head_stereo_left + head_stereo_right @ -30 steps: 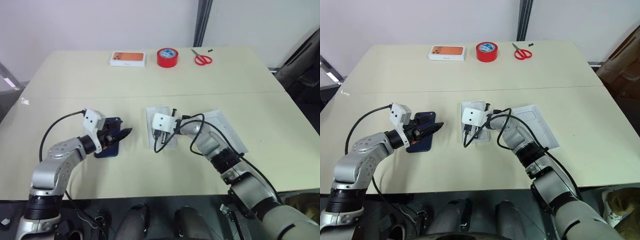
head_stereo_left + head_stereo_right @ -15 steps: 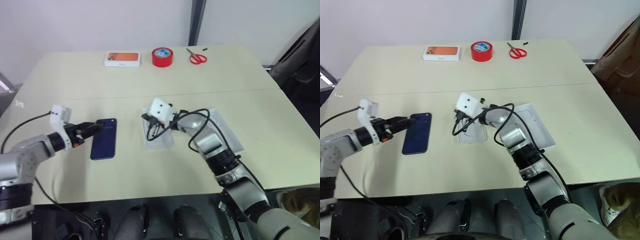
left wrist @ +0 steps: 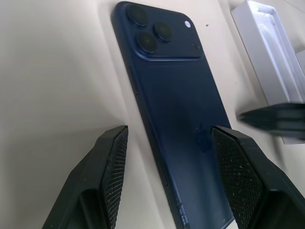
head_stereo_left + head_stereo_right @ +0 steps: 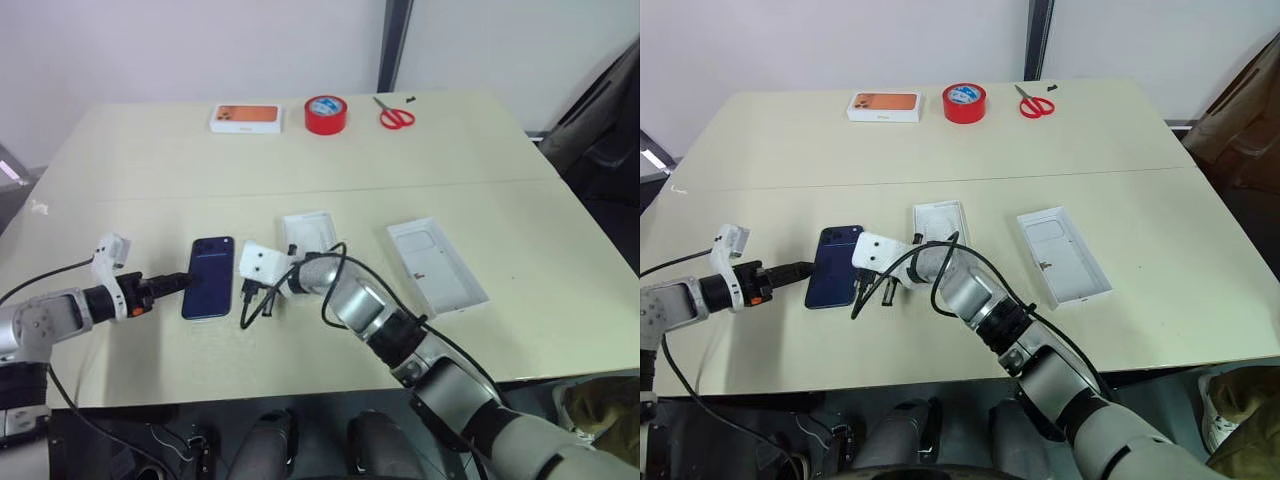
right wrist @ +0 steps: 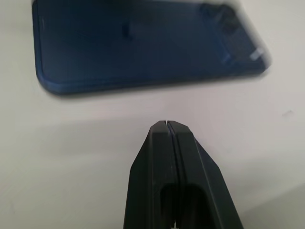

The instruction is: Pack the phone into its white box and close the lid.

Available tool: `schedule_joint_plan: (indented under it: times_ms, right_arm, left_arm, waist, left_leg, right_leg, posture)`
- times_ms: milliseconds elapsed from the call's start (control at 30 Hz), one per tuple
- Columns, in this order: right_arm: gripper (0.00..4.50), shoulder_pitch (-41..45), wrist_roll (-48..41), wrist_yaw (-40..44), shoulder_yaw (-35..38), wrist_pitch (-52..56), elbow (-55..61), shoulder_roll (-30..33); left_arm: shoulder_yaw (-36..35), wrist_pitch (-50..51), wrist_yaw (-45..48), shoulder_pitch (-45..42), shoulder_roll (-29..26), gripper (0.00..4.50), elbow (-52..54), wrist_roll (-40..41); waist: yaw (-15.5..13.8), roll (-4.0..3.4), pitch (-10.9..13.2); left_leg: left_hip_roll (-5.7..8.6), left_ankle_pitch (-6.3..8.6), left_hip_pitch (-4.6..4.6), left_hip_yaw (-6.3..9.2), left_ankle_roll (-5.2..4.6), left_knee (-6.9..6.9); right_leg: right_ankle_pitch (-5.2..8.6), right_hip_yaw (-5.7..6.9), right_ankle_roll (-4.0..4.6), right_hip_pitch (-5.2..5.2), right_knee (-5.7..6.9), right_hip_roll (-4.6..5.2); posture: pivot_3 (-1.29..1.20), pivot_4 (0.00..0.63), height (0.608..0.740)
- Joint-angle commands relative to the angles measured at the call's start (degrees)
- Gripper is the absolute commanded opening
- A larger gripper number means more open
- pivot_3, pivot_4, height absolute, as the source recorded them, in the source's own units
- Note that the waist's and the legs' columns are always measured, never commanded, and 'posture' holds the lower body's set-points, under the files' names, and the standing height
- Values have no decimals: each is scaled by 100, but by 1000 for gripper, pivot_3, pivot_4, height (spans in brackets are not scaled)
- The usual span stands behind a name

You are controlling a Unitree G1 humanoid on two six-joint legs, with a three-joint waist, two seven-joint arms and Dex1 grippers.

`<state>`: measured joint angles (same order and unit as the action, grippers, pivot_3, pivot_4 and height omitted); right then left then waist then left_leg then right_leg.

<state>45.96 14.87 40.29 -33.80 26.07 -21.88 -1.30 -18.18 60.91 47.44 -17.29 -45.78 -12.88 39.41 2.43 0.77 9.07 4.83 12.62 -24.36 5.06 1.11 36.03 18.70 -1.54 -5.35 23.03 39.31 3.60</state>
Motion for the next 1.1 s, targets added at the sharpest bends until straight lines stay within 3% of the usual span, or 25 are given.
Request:
schedule_joint_plan:
  times_ms: [33, 233, 633, 1000, 1100]
  right_arm:
    - [22, 187, 77, -113, -11, 35, -192, -166]
    - [22, 208, 26, -85, 19, -10, -298, -241]
    - [22, 217, 31, -87, 102, -31, -367, -213]
    - [22, 152, 88, -79, 83, -96, -350, -91]
    - [0, 151, 94, -98, 89, -116, -354, -85]
  left_arm:
    - [503, -86, 65, 95, 212, 2928, -102, -244]
    - [731, -27, 155, -14, 513, 2928, -262, -368]
    - [976, 461, -14, -345, 1277, 2928, -93, -361]
    - [628, 414, -96, -520, 1291, 2928, -261, -426]
    - [596, 391, -119, -492, 1269, 1567, -338, -435]
  waist:
    - [-21, -3, -5]
    - [-106, -20, -16]
    - [-231, -67, -52]
    - [-233, -67, -53]
    - [-202, -67, -53]
  left_leg:
    - [0, 0, 3, 1, 0, 0]
    - [10, 17, 61, 2, -26, -13]
    - [29, 21, 67, 14, -34, -5]
    - [30, 21, 67, 15, -33, -3]
    - [29, 21, 67, 15, -33, -4]
  right_leg:
    - [0, 1, 0, -3, 0, 0]
    - [0, 1, 0, -58, -9, 9]
    - [1, 6, -1, -75, -10, 22]
    - [1, 6, -1, -77, -12, 22]
    - [1, 6, -1, -76, -13, 22]
  posture:
    - [0, 150, 734]
    - [0, 150, 734]
    - [0, 150, 734]
    - [0, 150, 734]
    - [0, 150, 734]
